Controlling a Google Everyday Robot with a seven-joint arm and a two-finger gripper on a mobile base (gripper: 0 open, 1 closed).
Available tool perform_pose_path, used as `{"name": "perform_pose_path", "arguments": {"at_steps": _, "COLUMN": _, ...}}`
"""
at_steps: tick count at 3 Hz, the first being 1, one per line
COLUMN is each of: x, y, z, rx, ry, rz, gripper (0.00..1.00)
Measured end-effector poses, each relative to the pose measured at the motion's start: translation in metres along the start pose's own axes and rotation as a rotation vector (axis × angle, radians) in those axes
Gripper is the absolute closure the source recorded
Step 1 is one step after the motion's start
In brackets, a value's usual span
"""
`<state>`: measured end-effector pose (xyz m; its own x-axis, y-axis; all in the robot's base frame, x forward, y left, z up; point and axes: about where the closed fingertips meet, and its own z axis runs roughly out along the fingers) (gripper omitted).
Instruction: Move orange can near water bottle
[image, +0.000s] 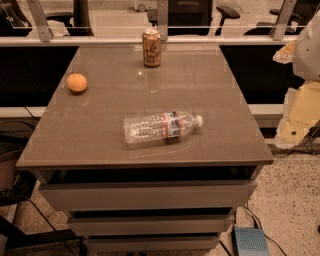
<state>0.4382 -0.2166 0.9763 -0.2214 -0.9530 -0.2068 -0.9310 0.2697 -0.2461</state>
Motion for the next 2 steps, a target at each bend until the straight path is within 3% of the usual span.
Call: {"name": "perform_pose_path", "arguments": {"at_steps": 2, "x": -0.0029, "y": -0.0042, "z": 0.0035, "rx": 0.008, "ry": -0.034, "rz": -0.004, "gripper": 0.0}}
